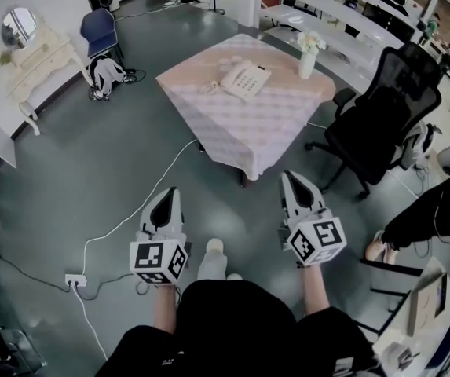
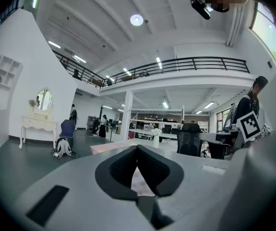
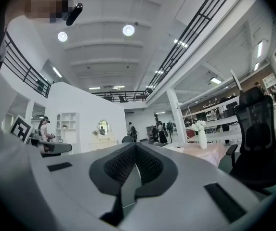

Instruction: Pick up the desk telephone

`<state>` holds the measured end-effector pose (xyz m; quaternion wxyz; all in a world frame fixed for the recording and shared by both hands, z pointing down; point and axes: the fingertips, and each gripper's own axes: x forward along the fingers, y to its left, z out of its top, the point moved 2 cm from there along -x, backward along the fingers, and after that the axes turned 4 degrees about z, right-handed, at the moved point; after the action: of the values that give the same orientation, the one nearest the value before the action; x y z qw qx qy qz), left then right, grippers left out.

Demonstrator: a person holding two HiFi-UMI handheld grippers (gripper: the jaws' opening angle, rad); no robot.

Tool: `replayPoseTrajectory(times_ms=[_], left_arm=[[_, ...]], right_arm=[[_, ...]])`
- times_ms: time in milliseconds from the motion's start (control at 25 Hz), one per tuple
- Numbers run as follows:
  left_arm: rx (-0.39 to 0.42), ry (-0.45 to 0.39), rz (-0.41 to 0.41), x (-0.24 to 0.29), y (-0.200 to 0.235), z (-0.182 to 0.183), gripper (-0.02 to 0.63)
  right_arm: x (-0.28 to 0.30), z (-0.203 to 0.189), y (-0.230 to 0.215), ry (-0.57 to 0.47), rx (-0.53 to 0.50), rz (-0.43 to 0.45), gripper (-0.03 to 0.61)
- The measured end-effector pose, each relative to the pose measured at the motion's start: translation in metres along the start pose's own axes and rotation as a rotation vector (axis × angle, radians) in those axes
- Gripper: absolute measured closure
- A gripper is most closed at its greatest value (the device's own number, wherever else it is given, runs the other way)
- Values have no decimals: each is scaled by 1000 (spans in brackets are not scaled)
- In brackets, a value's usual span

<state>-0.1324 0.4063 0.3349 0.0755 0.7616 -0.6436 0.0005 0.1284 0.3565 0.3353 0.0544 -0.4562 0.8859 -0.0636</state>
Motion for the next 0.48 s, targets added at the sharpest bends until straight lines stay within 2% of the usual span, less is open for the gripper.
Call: replayPoseTrajectory(times_ms=[320, 480], left_arm=[[-28, 25, -9, 60, 28, -8, 615], [-17, 31, -35, 101, 47, -3, 615]], right_arm=[[56, -13, -25, 14, 13, -22, 586], [94, -15, -40, 9, 23, -49, 586]])
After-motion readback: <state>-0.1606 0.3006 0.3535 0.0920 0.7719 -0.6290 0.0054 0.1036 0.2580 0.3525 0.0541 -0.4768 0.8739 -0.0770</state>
